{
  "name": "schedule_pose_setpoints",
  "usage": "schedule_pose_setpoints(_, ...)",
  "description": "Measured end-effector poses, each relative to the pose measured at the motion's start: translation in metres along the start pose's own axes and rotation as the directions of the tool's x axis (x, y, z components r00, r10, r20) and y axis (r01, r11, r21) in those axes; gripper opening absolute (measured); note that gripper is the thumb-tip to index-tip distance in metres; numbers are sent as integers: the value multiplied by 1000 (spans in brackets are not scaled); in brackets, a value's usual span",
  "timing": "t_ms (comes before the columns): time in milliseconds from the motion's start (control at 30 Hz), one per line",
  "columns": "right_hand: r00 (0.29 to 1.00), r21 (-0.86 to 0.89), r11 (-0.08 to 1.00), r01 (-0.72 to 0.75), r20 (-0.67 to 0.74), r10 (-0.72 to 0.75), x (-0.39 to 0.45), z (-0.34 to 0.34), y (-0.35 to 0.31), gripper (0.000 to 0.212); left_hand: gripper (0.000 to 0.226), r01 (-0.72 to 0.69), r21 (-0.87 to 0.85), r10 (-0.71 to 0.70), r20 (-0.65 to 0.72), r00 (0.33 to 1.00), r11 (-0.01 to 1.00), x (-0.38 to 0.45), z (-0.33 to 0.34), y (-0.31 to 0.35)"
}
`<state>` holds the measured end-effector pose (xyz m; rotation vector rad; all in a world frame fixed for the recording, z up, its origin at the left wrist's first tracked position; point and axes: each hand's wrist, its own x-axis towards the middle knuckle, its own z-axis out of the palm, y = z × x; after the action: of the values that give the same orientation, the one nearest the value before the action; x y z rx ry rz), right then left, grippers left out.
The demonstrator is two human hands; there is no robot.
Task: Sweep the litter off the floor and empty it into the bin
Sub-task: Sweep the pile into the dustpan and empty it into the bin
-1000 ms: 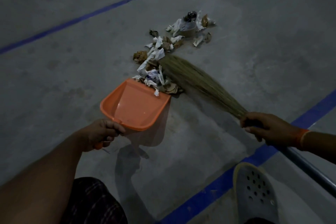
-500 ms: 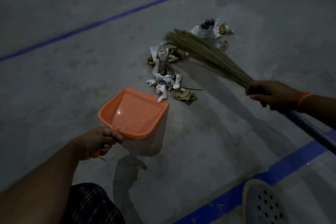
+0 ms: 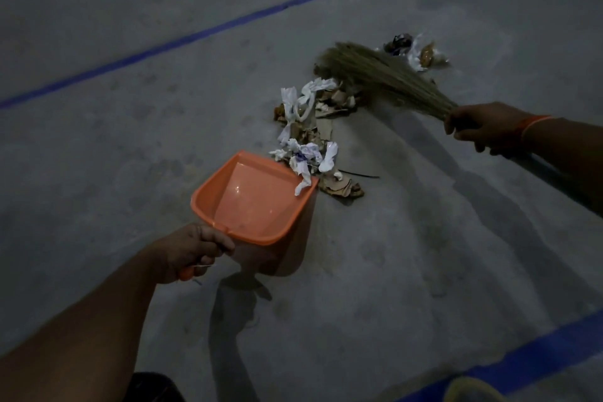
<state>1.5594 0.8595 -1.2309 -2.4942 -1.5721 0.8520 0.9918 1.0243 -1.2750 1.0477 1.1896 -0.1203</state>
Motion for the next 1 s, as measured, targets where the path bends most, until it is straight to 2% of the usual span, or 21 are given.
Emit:
schedule_pose_setpoints(133,994,-177,981,76,96,-60,35,3,1,11,36,5,20,-5,3,1000,1000,8,-1,8)
schedule_pose_setpoints(200,986,-211,968,133,130,-107,42,10,3,14,37,9,40,-8,-11,1000,999,12,1,10)
schedule_pose_setpoints(333,952,-225,935,276,202,-232,30,35,-2,13,36,-1,41,3,-33,999,999,18,13,12)
schedule_pose_setpoints(533,891,-139,890,433,217,-400,-15,94,4,14,33,-48,-5,48,-29,998,999,31,43,30)
schedule_pose_setpoints(600,880,-115,885,450,223,-419,-33,106,5,12,33,-56,-24,55,-29,998,998,33,50,33)
schedule_pose_setpoints(700,873,-119,876,467,218,-435,-58,112,9,26,32,-62,-12,62,-33,998,998,29,56,36)
schedule_pose_setpoints(867,881,-180,868,463,202,-428,-90,108,19,18,31,-77,37,77,-2,997,996,20,67,45)
schedule_pose_setpoints(1000,904,-161,893,421,157,-398,-116,103,28,21,31,-118,49,117,24,993,992,17,83,55)
